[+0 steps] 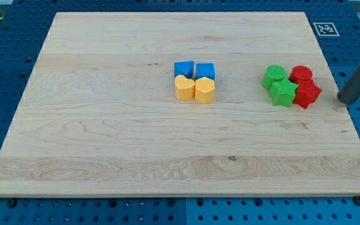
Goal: Separate red star and green star from red circle and green circle
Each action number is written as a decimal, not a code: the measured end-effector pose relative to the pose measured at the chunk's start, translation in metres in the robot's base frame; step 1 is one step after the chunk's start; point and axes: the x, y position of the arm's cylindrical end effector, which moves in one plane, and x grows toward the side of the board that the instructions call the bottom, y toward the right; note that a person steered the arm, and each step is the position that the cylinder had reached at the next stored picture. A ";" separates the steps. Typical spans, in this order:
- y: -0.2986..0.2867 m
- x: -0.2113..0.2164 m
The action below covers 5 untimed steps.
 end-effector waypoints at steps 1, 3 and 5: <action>0.000 0.000; -0.014 0.000; -0.049 -0.019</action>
